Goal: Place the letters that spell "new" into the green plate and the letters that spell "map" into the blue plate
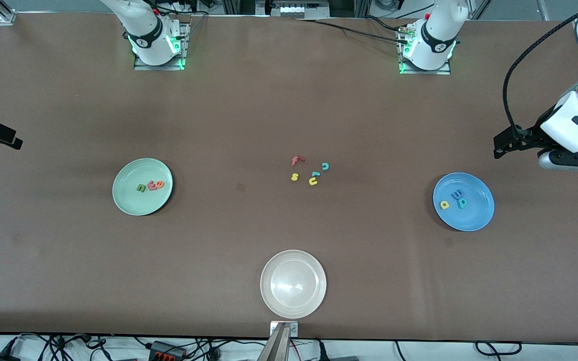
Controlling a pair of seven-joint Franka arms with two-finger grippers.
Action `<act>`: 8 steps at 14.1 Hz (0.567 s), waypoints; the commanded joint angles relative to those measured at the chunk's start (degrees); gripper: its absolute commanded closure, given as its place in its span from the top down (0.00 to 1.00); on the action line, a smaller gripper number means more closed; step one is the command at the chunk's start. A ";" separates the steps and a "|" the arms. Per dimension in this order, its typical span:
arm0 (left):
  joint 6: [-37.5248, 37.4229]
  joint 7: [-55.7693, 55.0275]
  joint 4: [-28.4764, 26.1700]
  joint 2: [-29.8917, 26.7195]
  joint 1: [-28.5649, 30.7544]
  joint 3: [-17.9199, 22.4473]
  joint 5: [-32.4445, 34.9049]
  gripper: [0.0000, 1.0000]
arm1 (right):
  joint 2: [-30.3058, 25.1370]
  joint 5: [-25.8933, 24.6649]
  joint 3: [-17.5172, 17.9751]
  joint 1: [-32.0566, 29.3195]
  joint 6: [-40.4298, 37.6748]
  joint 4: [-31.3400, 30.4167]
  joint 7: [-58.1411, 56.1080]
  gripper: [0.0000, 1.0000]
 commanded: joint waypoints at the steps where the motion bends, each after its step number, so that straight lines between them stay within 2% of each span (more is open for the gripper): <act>1: -1.56 1.21 1.58 0.42 0.13 -0.03 -0.50 1.00 | -4.28 -0.82 2.10 -1.43 2.52 -4.82 -0.23 1.00; 4: -1.56 1.12 1.67 0.33 -0.23 -0.12 -0.50 1.00 | -7.80 -0.90 2.10 -1.34 4.74 -9.84 -0.66 1.00; 8: -1.56 1.21 1.67 0.24 -0.23 -0.12 -0.50 1.00 | -7.90 -0.99 2.01 -1.25 4.30 -10.81 -0.84 1.00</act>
